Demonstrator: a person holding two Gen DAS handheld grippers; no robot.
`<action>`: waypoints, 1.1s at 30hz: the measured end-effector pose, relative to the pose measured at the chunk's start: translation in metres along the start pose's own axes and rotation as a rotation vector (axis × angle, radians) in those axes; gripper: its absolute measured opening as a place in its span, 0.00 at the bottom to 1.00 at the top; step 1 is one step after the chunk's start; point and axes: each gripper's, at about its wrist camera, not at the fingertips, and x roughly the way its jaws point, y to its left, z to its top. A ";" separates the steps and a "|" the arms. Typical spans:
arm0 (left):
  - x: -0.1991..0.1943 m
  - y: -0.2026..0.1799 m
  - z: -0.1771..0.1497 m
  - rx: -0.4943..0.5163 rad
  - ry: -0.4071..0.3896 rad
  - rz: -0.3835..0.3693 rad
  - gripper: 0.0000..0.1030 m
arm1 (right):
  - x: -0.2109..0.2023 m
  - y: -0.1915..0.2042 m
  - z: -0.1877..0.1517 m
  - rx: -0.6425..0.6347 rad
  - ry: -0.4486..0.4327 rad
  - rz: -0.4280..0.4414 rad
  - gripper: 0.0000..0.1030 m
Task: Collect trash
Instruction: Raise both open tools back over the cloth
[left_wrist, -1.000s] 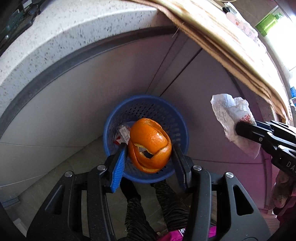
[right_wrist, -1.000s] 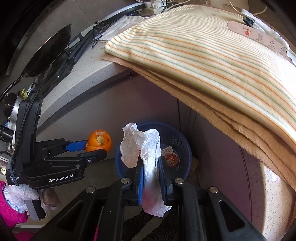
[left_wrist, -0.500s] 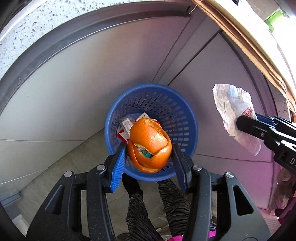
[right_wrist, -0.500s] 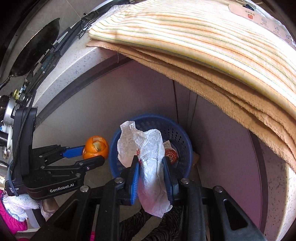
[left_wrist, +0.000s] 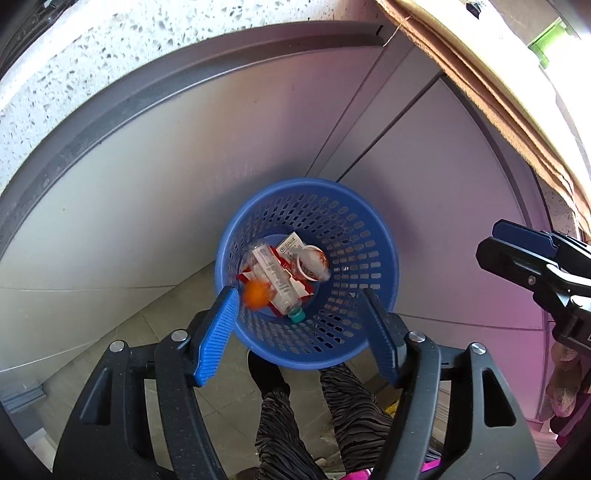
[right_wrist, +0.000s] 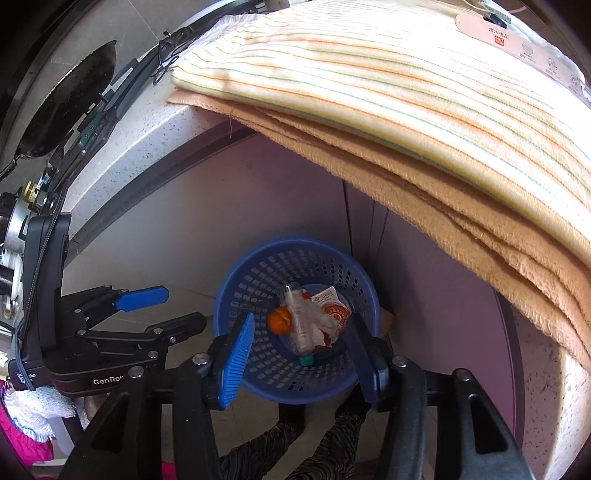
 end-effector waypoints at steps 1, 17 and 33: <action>0.000 0.000 0.000 0.000 0.000 0.001 0.66 | -0.001 0.000 0.002 0.000 -0.001 0.001 0.52; -0.054 -0.005 0.024 0.005 -0.121 -0.019 0.66 | -0.061 -0.014 0.009 -0.005 -0.097 0.048 0.53; -0.116 -0.058 0.097 0.072 -0.294 -0.081 0.66 | -0.173 -0.073 0.044 0.036 -0.318 0.017 0.75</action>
